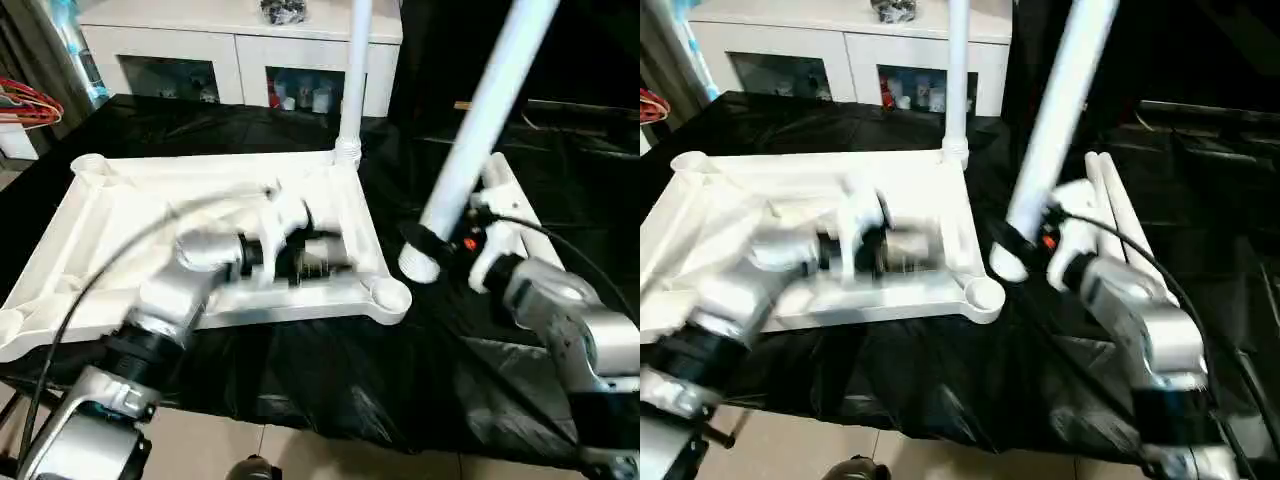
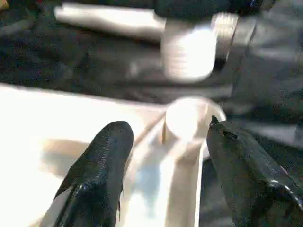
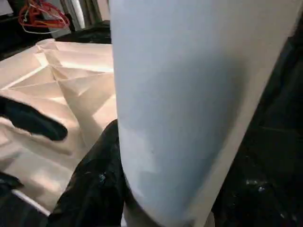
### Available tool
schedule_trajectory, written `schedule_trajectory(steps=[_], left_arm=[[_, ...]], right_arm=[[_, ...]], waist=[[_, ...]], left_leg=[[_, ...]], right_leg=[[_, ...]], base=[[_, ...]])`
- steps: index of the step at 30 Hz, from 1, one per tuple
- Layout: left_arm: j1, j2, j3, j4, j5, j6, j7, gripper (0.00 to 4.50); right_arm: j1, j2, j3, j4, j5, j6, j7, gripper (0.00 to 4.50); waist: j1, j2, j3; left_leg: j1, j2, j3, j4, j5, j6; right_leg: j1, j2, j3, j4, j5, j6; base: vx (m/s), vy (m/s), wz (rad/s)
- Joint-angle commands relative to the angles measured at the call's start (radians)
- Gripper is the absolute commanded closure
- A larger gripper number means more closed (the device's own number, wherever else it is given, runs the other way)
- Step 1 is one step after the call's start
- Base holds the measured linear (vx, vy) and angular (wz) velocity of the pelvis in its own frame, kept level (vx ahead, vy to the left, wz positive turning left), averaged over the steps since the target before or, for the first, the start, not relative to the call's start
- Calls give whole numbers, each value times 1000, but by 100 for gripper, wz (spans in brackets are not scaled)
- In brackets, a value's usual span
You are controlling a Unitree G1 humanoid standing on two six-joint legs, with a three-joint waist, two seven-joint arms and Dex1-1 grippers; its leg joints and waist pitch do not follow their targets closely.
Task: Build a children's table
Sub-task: Pick table leg, then insert table leg to table base
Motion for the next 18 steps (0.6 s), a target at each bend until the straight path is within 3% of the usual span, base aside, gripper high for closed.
schedule_trajectory(steps=[1,6,9,18], left_arm=[[-2,5,-25,21,42,-40,-6,151],[8,-7,-35,59,48,-42,-30,189],[6,-11,-43,94,72,-78,-33,222],[21,-6,-53,72,86,-46,-66,296]], right_arm=[[-2,0,-11,-36,-15,-14,-8,260],[-5,-4,-1,-38,-9,-9,-6,260],[-9,-9,1,-33,-8,-8,3,260],[-23,-13,5,-18,-20,-6,18,260]], waist=[[-3,-4,-71],[-3,-6,-69],[-4,-10,-69],[-4,-12,-70]], left_leg=[[25,47,-18,-74,-221,-34],[28,49,-17,-74,-231,-32],[27,49,-17,-74,-226,-27],[25,50,-15,-71,-192,-11]], right_leg=[[46,-83,43,-79,-193,-169],[41,-86,45,-83,-256,-161],[41,-84,45,-84,-254,-157],[41,-85,45,-77,-211,-173]], base=[[0,0,0],[0,0,0],[0,0,0],[0,0,0]])
